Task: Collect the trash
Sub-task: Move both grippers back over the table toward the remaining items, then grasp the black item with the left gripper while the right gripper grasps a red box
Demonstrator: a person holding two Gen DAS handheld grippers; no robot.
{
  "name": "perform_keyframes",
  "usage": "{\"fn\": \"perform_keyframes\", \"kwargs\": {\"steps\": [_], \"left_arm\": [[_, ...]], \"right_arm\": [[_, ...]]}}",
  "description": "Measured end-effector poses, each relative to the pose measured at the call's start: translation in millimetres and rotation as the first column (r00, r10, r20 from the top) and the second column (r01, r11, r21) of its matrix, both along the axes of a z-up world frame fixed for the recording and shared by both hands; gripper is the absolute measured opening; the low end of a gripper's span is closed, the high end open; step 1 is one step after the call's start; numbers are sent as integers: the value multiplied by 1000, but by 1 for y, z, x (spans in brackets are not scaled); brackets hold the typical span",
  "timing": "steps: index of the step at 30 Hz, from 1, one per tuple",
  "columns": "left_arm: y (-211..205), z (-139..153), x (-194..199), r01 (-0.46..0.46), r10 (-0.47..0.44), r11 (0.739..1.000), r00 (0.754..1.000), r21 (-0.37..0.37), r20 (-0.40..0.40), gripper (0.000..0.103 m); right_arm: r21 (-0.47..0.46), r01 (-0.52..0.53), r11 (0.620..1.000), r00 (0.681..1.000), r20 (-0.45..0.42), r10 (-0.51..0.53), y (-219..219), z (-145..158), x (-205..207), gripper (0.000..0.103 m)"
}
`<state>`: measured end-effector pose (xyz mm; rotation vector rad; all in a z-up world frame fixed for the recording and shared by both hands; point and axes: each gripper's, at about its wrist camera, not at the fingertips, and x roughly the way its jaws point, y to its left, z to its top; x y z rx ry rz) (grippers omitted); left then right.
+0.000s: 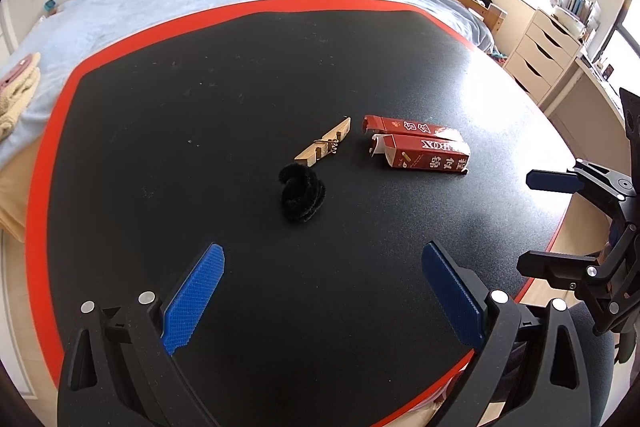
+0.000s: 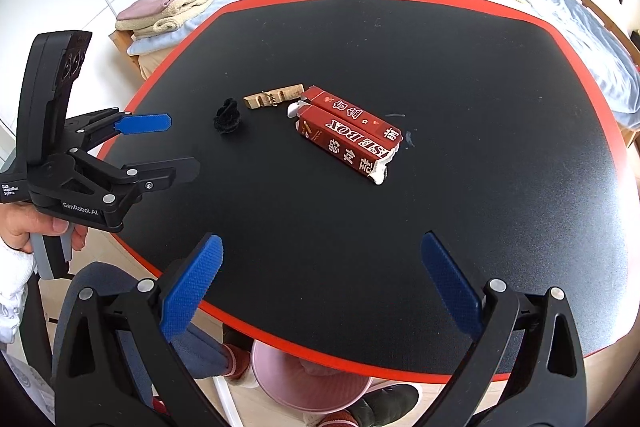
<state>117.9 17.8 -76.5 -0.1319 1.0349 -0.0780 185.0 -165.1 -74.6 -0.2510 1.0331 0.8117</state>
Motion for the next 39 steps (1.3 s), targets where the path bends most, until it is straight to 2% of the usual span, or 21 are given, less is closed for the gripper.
{"fn": "perform_keyframes", "kwargs": {"steps": [13, 18, 27, 30, 35, 39], "left_arm": [[3, -8, 18, 11, -11, 1000, 1000, -4, 17, 94], [6, -13, 24, 5, -5, 1000, 1000, -5, 10, 80], [9, -14, 26, -3, 3, 1000, 1000, 8, 22, 64], [10, -13, 26, -8, 8, 1000, 1000, 15, 25, 53], [11, -13, 27, -15, 14, 1000, 1000, 19, 27, 43], [13, -13, 28, -24, 23, 999, 999, 23, 25, 28]], "right_arm": [[9, -31, 999, 1000, 0, 31, 10, -12, 18, 97], [6, -34, 999, 999, 4, 34, 13, -16, 23, 90], [6, -28, 1000, 999, 20, 28, 19, -19, 34, 76], [7, -29, 1000, 999, 28, 29, 20, -18, 36, 67], [7, -23, 1000, 999, 39, 23, 23, -17, 37, 54], [1, -19, 1000, 999, 47, 19, 26, -17, 37, 41]]}}
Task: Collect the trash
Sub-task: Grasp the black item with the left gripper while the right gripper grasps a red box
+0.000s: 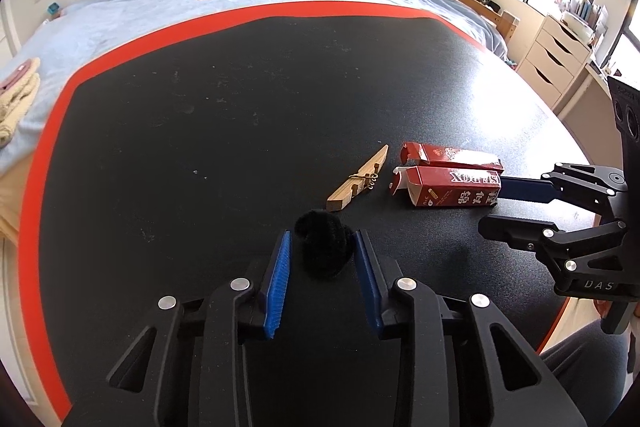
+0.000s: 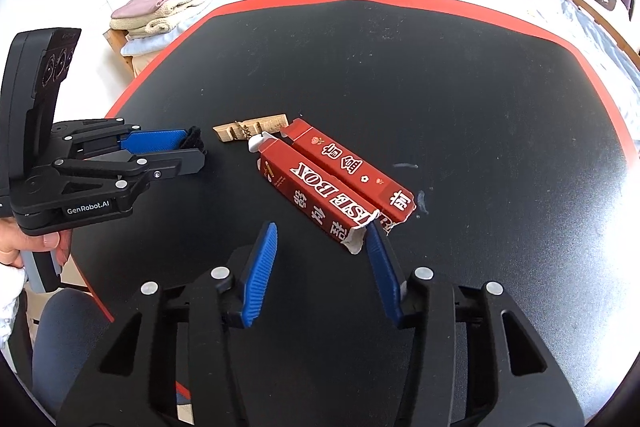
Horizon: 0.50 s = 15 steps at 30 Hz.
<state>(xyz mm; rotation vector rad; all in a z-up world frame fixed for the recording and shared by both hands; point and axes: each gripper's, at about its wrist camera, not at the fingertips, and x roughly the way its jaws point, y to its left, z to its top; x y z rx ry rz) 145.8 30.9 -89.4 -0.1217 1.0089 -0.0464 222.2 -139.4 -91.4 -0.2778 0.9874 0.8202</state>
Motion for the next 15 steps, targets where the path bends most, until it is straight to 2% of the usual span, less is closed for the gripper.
{"fn": "perform_keyframes", "kwargs": {"steps": [5, 8, 15], "left_arm": [[2, 0, -1, -4, 4, 1000, 1000, -4, 1, 22], [2, 0, -2, -4, 4, 1000, 1000, -5, 2, 21], [2, 0, -5, -6, 6, 1000, 1000, -18, 0, 20]], "right_arm": [[-7, -1, 1000, 1000, 8, 1, 1, -1, -1, 21], [-9, -3, 1000, 1000, 10, 3, 9, -2, 0, 13], [-2, -11, 1000, 1000, 7, 11, 12, -2, -2, 3]]}}
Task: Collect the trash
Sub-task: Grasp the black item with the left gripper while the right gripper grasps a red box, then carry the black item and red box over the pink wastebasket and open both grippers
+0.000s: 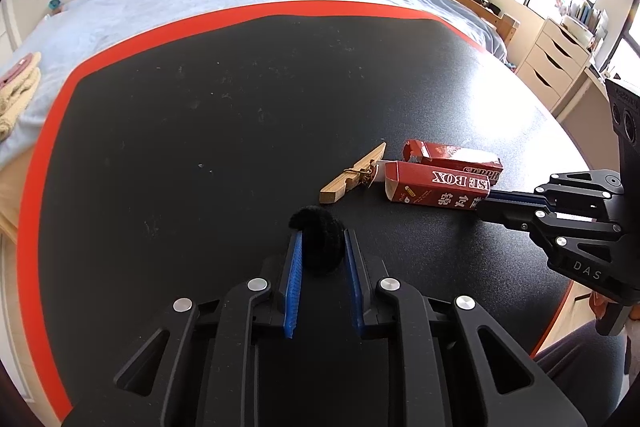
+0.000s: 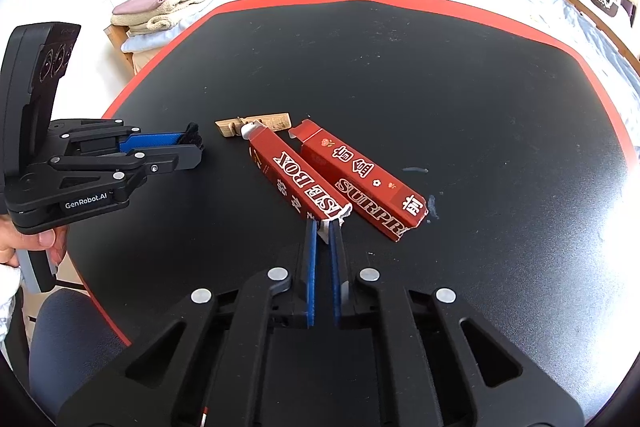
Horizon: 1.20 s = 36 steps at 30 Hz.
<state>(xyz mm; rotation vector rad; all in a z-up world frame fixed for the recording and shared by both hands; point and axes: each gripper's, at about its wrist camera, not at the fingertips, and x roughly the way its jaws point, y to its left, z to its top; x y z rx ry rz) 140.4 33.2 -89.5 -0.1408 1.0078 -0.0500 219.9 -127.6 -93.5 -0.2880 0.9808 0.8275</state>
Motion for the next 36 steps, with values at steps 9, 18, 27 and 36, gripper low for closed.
{"fn": "perform_keyframes", "kwargs": {"steps": [9, 18, 27, 36], "left_arm": [[0, 0, -1, 1, -1, 1000, 1000, -10, -5, 19], [-6, 9, -11, 21, -21, 999, 1000, -24, 3, 18], [-16, 33, -28, 42, -42, 999, 998, -15, 36, 18], [-40, 56, -55, 100, -100, 995, 993, -6, 58, 18]], "right_arm": [[29, -11, 1000, 1000, 5, 11, 2, 6, -6, 0], [50, -8, 999, 1000, 20, 7, -7, 20, -19, 0], [67, 2, 998, 999, 47, -5, -24, 41, -40, 0], [65, 18, 998, 997, 72, -23, -48, 65, -72, 0]]}}
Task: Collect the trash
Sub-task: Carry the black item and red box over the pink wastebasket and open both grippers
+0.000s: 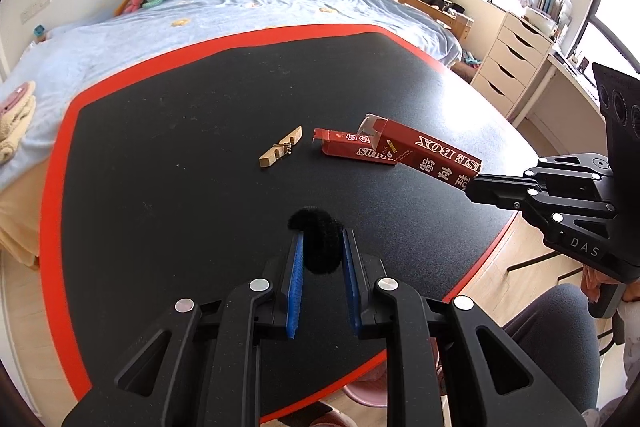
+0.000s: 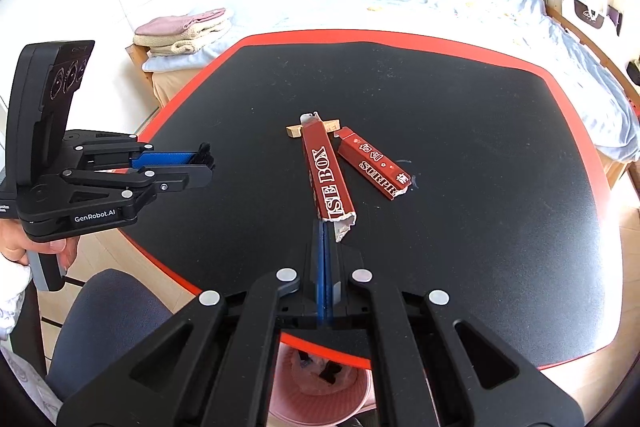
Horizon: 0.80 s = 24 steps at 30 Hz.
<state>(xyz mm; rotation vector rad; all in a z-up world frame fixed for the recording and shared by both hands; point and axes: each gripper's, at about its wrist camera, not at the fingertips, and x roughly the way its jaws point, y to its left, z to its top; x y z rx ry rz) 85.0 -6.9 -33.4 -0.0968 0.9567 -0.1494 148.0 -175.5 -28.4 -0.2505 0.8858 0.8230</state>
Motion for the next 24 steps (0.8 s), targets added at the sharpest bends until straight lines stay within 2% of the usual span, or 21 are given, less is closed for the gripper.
{"fn": "perform_keyframes", "kwargs": {"steps": [11, 24], "left_arm": [[-33, 17, -41, 69, -69, 998, 998, -11, 12, 18], [-67, 12, -84, 143, -143, 989, 990, -22, -14, 18]], "right_arm": [[-10, 24, 1000, 1000, 17, -24, -32, 22, -47, 0], [-37, 35, 999, 999, -9, -36, -71, 22, -105, 0]]}}
